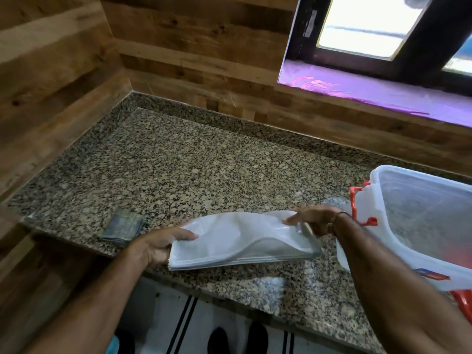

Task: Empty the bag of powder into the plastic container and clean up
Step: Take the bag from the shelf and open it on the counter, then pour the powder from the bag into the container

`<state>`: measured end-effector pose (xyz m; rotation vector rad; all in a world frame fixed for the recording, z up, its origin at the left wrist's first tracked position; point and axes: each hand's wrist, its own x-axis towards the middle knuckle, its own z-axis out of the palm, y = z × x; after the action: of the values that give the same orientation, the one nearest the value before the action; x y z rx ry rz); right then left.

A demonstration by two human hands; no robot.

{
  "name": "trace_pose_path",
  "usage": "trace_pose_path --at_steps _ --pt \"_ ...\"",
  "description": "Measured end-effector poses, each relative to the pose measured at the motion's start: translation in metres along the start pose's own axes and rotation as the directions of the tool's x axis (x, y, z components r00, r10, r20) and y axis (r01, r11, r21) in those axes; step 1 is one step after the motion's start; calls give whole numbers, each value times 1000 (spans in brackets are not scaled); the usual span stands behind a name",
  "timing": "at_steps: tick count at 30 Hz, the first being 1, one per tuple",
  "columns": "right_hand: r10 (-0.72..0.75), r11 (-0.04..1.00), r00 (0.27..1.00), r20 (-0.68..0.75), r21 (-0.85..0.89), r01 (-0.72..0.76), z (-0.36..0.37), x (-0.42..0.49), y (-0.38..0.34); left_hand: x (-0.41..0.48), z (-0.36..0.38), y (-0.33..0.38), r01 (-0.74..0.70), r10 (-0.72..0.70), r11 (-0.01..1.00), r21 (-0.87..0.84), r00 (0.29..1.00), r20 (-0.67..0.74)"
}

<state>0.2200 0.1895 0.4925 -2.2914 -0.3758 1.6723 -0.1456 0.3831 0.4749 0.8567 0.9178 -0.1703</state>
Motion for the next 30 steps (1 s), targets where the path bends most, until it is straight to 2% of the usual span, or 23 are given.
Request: trace_pose_path --at_steps 4,8,13,15,21,23,26,30 --pt "-45 991 999 -1 -124 45 24 4 -7 15 -2 -6 24 -26 999 -31 998 -53" --pt "-54 997 997 52 -58 57 35 13 -11 24 -1 -8 13 -17 987 -160 1000 -24" --pt "-132 986 983 -125 83 142 51 36 5 39 9 -10 47 -72 978 -206 991 -117" --pt "-99 980 980 -171 152 126 54 35 5 39 14 -10 31 -69 975 -221 984 -164" --pt "-80 997 966 -245 -6 81 43 5 -13 33 9 -3 -40 11 993 -107 965 -264" --pt "-109 994 957 -270 -51 99 35 -7 -25 20 14 10 -84 58 992 -90 964 -258" --pt "-205 973 926 -318 31 227 13 -32 -43 1 25 42 -205 192 978 -27 949 -251" --pt "-391 864 809 -439 128 487 -36 -97 -60 -29 70 103 -426 423 904 43 875 -235"
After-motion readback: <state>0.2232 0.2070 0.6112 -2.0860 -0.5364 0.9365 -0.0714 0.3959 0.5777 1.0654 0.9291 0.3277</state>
